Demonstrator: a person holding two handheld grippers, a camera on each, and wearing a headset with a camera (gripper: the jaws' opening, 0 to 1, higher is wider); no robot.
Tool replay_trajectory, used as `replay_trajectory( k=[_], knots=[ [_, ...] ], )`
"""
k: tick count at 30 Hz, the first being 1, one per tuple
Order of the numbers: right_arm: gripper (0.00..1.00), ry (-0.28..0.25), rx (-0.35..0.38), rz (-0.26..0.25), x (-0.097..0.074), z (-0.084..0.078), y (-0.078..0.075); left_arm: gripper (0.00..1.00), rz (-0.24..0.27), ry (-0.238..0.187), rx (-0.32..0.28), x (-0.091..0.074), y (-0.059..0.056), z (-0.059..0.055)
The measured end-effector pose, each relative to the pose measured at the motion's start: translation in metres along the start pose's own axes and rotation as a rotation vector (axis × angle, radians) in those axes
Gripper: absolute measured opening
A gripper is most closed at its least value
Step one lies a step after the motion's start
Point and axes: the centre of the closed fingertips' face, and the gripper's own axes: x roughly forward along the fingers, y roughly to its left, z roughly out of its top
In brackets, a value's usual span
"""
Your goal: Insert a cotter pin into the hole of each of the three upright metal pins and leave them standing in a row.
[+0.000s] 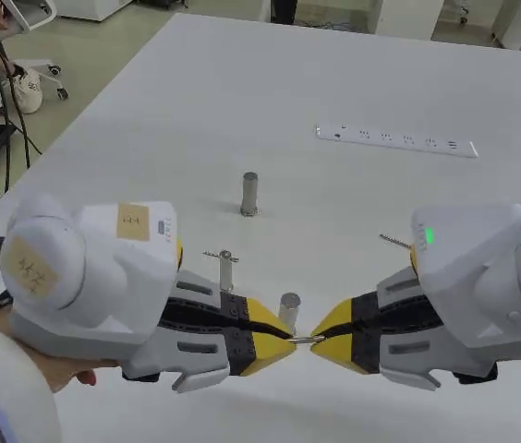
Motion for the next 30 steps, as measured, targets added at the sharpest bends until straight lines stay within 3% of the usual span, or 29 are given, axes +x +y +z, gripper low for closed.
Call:
replay_trajectory(
  k=[3,13,17,21,25,30],
  knots=[
    [0.0,0.006,-0.015,0.013,0.0,-0.003,0.003,0.0,-0.022,0.014,-0.082,0.002,-0.004,-0.003],
    [0.0,0.007,0.041,-0.009,0.0,-0.009,-0.002,0.06,0.029,0.044,-0.088,0.002,0.011,-0.012],
    [0.0,0.01,0.064,-0.028,-0.002,-0.013,-0.01,0.15,0.091,0.036,-0.112,0.0,0.025,-0.014],
    [0.0,0.024,0.078,-0.042,-0.002,-0.021,-0.017,0.15,0.131,0.005,-0.144,-0.001,0.035,-0.012],
    [0.0,0.04,0.097,-0.057,-0.002,-0.028,-0.025,0.22,0.155,0.031,-0.14,0.004,0.044,-0.016],
    [0.0,0.072,0.132,-0.085,-0.001,-0.041,-0.038,0.23,0.165,0.051,-0.148,0.011,0.052,-0.02]
  ],
)
